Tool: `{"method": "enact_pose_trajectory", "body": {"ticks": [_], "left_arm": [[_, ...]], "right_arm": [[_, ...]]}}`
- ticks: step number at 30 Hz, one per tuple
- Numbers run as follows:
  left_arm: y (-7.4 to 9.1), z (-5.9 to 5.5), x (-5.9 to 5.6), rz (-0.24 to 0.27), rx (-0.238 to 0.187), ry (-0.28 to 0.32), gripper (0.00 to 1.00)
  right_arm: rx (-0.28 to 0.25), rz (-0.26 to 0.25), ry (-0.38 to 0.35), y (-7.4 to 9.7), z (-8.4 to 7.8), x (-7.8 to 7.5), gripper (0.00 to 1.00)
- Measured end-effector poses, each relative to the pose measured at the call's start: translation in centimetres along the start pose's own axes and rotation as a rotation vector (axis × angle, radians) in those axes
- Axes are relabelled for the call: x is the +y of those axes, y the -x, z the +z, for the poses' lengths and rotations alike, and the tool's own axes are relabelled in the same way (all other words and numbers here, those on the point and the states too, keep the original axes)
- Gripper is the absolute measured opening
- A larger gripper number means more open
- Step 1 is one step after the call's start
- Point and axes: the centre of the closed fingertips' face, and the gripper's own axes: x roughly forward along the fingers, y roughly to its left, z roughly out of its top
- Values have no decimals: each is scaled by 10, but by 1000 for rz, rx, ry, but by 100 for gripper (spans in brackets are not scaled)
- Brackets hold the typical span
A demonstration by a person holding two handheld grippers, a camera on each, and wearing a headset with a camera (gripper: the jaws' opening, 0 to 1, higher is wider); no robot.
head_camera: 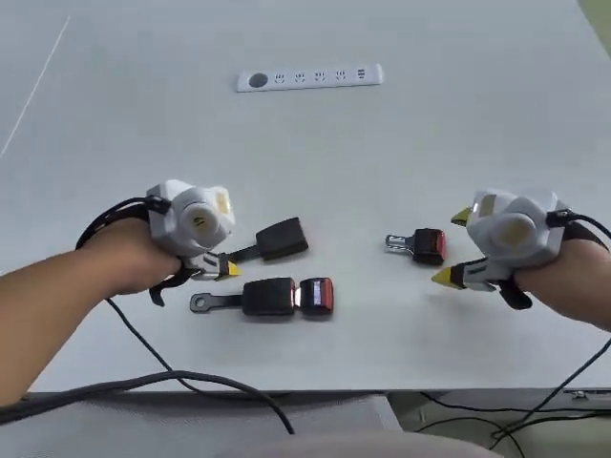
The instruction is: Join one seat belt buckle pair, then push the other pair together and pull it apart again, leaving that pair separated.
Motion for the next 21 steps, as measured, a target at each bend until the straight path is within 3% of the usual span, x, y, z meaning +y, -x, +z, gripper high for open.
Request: {"method": "enact_pose_trajectory", "body": {"ticks": [3,5,7,13,15,18,21], "left_arm": [[19,-14,-11,28,-38,84,46],[30,-20,-19,32,-65,144,50],[40,-28,-23,53,-89,195,53],[62,-54,-26,133,-121,307,68],[68,-64,-29,139,-124,364,69],[77,-74,-32,152,-141,403,71],[89,-80,-34,158,-186,433,75]], "right_arm": [[-12,-2,-6,9,0,13,58],[-34,-3,-28,14,0,13,60],[-71,-14,-84,22,6,18,64],[-122,-51,-136,41,11,27,73],[-133,-57,-152,47,11,32,75],[-132,-55,-167,51,7,39,77],[-133,-51,-189,57,5,44,80]]}}
